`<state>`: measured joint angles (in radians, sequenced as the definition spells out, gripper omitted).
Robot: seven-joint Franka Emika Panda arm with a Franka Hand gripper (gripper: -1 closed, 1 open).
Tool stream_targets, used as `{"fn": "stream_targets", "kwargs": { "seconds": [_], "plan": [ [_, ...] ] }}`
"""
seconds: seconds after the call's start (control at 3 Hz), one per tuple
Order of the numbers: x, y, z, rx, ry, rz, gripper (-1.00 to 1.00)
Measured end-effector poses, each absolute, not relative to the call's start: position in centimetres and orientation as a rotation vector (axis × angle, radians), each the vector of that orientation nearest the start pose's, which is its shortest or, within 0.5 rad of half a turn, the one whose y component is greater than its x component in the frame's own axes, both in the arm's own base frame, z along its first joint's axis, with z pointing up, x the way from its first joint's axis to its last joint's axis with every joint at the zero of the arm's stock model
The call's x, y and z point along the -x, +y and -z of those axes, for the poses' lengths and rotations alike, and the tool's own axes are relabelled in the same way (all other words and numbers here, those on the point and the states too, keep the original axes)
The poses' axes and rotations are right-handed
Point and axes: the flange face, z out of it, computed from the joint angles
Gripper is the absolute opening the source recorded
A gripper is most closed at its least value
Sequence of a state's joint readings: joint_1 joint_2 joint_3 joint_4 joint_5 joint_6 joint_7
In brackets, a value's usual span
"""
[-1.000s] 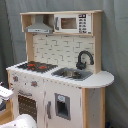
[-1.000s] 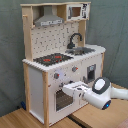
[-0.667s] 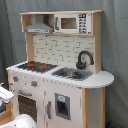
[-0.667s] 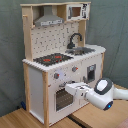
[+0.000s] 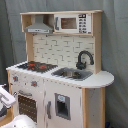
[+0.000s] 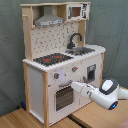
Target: Play with the kitchen
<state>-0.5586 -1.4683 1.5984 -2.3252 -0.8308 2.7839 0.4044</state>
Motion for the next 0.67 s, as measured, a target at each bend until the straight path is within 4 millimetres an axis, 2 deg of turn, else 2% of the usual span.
{"fn": "stream_targets", "kwargs": {
  "seconds": [0.67],
  "plan": [
    [-23.4,43.9,-29.5,-0.97,1.141,-1.086,1.0]
  ]
}}
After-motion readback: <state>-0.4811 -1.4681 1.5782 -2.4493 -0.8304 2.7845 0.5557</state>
